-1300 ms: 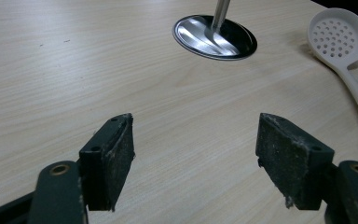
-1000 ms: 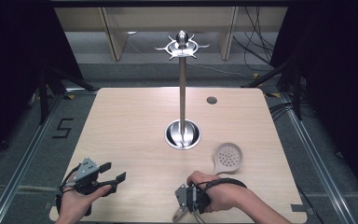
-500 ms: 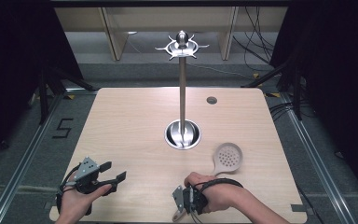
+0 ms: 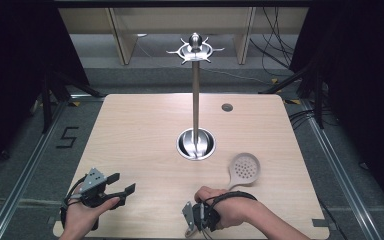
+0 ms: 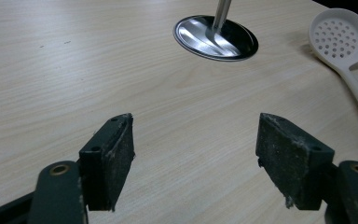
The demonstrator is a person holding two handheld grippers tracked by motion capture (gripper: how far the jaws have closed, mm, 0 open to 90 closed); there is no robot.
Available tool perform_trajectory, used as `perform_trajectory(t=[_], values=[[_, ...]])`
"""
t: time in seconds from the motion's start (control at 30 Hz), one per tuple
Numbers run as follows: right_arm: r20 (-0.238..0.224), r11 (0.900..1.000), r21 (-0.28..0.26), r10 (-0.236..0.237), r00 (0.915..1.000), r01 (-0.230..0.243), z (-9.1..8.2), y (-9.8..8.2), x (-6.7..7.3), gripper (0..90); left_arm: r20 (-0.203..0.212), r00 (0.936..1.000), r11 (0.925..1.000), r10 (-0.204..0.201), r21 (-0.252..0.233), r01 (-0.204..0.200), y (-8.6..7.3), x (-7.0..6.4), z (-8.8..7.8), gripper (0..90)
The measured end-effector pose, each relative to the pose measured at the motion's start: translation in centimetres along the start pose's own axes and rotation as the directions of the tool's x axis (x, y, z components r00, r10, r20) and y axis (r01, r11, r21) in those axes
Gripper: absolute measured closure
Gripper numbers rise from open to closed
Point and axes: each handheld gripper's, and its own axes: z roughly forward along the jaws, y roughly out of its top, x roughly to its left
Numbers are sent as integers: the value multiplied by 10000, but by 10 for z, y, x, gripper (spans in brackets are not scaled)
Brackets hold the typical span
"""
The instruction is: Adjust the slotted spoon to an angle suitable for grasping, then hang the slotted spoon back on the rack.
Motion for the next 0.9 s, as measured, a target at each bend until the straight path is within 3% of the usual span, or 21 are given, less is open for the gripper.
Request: perform_trajectory(t=[0.03,0.1,0.17,0.2,0.3,0.33,0.37,0.4,0.43,0.47,0.53,0.57,0.63,0.8,0.83,0.87,0.9], values=[[-9,10000,-20,67,10000,-67,0,0,0,554,-67,9973,9973,-730,72,730,-2,-5,-1,275],[17,9999,41,123,9999,-123,0,0,0,553,-19,9975,9975,-701,1,701,-2,-5,-1,274],[-50,9988,71,486,9988,-485,0,0,2,553,-16,9973,9973,-734,-6,734,-1,-5,-1,274],[18,9998,58,179,9998,-179,0,1,0,553,-16,9973,9973,-734,-6,734,-1,-5,-1,274],[-64,9991,102,422,9991,-421,-1,1,2,553,-19,9980,9980,-630,-46,630,-1,-4,-1,274],[-25,9999,-4,162,9999,-162,0,1,1,553,-35,9986,9986,-520,-65,520,-1,-3,-1,274],[-90,9998,149,145,9999,-144,-1,2,1,553,11,9999,9998,-159,-84,159,0,-1,-1,274],[-90,9998,149,145,9999,-144,-1,2,1,553,11,9999,9998,-159,-84,159,0,-1,-1,274],[-8,9998,188,41,10000,-41,-2,2,1,554,-87,9982,9982,-597,-55,596,-1,-3,-1,274],[-63,9994,225,260,9996,-258,-2,2,3,554,-88,9971,9972,-752,-27,752,-2,-3,-1,274],[-155,9996,121,240,9996,-238,-1,1,3,558,-60,9970,9970,-770,-20,770,-2,-3,-1,274],[-155,9996,121,240,9996,-238,-1,1,3,558,-53,9990,9991,-434,-39,434,-1,-1,-1,274],[-94,9998,189,7,10000,-5,-2,1,1,573,-109,9977,9978,-668,-45,668,-1,-3,-2,275],[-80,9994,328,100,9999,-98,-2,1,2,590,-56,9982,9982,-591,26,592,-1,-2,-1,275],[-47,9988,331,-354,9994,356,-1,1,-2,600,-46,9980,9980,-633,20,633,-1,-3,-1,275],[-41,9993,340,-169,9998,170,0,1,-1,601,-46,9980,9980,-633,20,633,-1,-3,-1,274],[-34,9986,433,-307,9995,309,0,2,-3,601,-74,9980,9981,-621,-34,621,-2,-3,-1,275]])
